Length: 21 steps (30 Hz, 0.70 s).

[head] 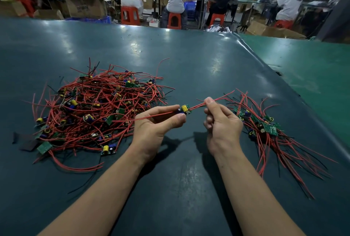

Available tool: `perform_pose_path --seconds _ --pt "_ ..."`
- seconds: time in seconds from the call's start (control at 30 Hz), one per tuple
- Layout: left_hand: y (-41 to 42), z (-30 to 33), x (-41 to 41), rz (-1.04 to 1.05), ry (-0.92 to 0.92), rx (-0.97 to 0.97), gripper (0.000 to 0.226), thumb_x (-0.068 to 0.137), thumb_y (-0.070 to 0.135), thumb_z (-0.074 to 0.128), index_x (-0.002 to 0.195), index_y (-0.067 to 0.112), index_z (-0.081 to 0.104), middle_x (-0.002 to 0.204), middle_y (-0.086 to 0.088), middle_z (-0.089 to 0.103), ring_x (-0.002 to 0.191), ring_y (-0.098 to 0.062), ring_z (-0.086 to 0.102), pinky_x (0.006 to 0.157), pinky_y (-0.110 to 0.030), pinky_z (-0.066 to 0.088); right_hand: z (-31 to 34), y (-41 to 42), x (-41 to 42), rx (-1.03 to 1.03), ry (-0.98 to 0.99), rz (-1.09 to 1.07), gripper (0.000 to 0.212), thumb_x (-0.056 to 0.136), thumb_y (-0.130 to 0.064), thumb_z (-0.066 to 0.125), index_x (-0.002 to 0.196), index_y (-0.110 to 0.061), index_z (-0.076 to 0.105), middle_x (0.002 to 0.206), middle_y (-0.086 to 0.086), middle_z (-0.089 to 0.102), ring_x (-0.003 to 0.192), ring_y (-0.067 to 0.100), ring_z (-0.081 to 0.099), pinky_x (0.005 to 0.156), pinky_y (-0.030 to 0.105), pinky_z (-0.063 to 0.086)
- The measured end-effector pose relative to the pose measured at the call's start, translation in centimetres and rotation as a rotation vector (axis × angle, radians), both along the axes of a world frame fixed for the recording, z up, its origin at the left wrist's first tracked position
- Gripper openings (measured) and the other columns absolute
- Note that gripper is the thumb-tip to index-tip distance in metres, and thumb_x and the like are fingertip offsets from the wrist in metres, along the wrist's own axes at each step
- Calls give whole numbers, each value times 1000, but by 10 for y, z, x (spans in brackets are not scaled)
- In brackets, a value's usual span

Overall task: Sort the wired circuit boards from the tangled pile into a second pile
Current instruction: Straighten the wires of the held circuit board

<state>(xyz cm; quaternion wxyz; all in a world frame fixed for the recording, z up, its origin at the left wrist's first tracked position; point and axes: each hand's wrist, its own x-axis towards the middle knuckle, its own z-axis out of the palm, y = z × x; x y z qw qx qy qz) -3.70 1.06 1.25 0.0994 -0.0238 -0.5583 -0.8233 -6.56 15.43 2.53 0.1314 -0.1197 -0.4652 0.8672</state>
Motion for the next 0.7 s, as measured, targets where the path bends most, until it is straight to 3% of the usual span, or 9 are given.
perform_pose_path --seconds 0.1,0.43,0.53,0.63,0.7 --pt "-5 0 0 5 -17 46 37 52 9 92 86 14 80 85 -15 75 73 -25 72 70 -25 56 3 16 -7 -98 -18 -134 25 84 -3 73 63 -11 62 50 -2 59 38 3 40 36 15 28" --pt "-4 -1 3 -25 8 31 28 59 4 85 85 12 80 83 -15 75 70 -25 72 68 -25 56 3 26 -9 -111 0 -325 25 85 -7 74 64 -11 62 51 -4 58 40 4 42 39 17 29" --pt "-6 4 2 25 7 146 26 54 9 87 78 9 79 77 -12 75 62 -19 70 63 -22 56 3 35 -10 -161 19 -349 25 91 -15 68 67 -12 61 50 -7 55 39 4 40 38 17 27" --pt "-10 8 -1 46 -33 287 4 70 12 72 70 13 76 72 -6 73 59 -14 69 58 -19 55 3 30 -9 -47 -42 -202 24 95 -18 64 71 -14 60 52 -5 53 39 5 41 36 17 29" --pt "-10 10 0 10 -67 314 4 73 18 70 71 15 71 70 -7 72 57 -13 68 54 -18 54 0 17 -4 158 -79 49 16 91 -13 67 76 -15 63 58 -2 56 39 4 44 35 15 32"
